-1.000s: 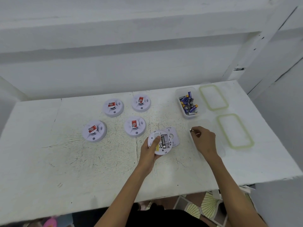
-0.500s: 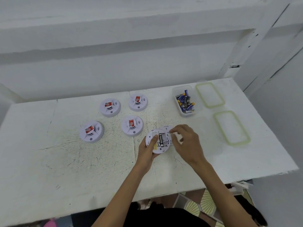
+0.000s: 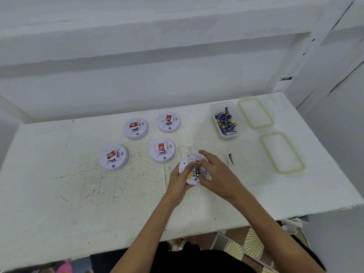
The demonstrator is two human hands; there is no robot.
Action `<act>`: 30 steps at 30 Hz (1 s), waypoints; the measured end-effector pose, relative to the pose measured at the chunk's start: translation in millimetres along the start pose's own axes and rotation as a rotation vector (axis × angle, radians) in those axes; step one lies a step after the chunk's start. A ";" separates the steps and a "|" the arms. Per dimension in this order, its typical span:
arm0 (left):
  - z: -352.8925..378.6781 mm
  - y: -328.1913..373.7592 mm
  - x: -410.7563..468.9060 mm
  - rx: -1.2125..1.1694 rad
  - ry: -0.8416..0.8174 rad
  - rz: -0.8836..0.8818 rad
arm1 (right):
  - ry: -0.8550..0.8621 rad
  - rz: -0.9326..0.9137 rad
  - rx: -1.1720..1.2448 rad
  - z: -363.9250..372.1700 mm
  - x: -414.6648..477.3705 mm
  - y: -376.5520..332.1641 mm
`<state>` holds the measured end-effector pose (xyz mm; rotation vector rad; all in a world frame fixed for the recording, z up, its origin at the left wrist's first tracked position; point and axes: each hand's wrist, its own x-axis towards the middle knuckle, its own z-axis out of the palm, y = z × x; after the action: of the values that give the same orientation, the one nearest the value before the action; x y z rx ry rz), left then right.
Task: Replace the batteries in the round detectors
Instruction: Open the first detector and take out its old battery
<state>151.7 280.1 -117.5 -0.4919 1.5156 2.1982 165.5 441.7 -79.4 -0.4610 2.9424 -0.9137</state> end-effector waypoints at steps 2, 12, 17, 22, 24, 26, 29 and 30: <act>-0.1 -0.8 -0.2 0.011 -0.005 0.012 | -0.026 -0.061 -0.047 0.8 2.6 1.3; -1.7 -3.1 4.2 -0.019 0.025 -0.004 | -0.173 -0.222 -0.222 -6.6 18.0 7.1; -2.8 -2.8 4.2 -0.041 0.013 -0.010 | -0.214 -0.228 -0.260 -12.0 20.3 8.0; -4.9 -4.6 4.4 -0.013 -0.001 0.000 | -0.234 -0.307 -0.390 -5.8 23.9 9.7; -6.6 -5.3 4.5 0.000 -0.007 -0.003 | -0.241 -0.331 -0.438 -0.6 24.7 10.4; -8.1 -6.3 5.0 0.009 -0.012 0.003 | -0.245 -0.343 -0.487 2.8 24.4 11.9; -8.3 -5.6 4.5 -0.010 -0.018 0.001 | -0.226 -0.393 -0.459 9.0 24.1 18.7; -8.1 -5.5 4.1 -0.019 -0.017 -0.002 | -0.224 -0.410 -0.447 10.4 24.1 21.3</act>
<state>151.5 274.9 -126.7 -0.4794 1.4857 2.2115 137.8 445.8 -98.4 -1.1305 2.8719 -0.1765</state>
